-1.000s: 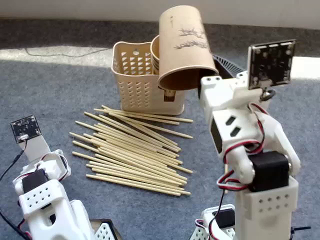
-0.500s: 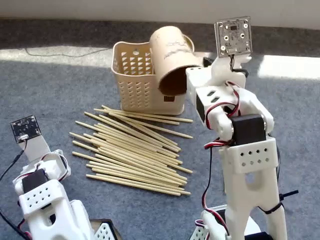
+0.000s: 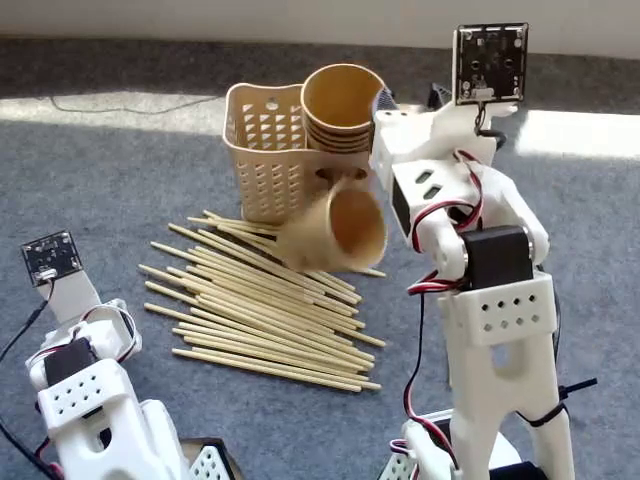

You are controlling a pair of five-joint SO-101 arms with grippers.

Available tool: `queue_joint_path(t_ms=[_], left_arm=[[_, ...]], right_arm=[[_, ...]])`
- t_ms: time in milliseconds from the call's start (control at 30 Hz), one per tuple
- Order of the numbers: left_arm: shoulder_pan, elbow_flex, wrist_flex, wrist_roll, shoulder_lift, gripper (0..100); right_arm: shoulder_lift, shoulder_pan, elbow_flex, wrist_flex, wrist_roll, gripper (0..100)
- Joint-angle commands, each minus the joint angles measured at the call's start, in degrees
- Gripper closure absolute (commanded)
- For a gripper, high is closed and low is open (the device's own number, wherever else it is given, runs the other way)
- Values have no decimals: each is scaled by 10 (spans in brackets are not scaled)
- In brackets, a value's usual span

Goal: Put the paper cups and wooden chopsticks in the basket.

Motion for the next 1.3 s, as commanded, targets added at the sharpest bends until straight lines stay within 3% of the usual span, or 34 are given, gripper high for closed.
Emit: queue_joint_path(t_ms=[0, 200, 433, 700, 867, 1267], left_arm=[[12, -27, -8, 2, -3, 804], [12, -27, -8, 2, -3, 804], [12, -27, -8, 2, -3, 804], [12, -27, -8, 2, -3, 804], [12, -27, -8, 2, -3, 804], [12, -21, -8, 2, -7, 804]], right_arm=[[-8, -19, -30, -12, -7, 800], [-7, -40, -73, 157, -4, 800], [-8, -89, -116, 365, 69, 800], [-8, -93, -86, 488, 33, 800], [-8, -93, 0, 483, 33, 800], [-8, -95, 243, 328, 33, 800]])
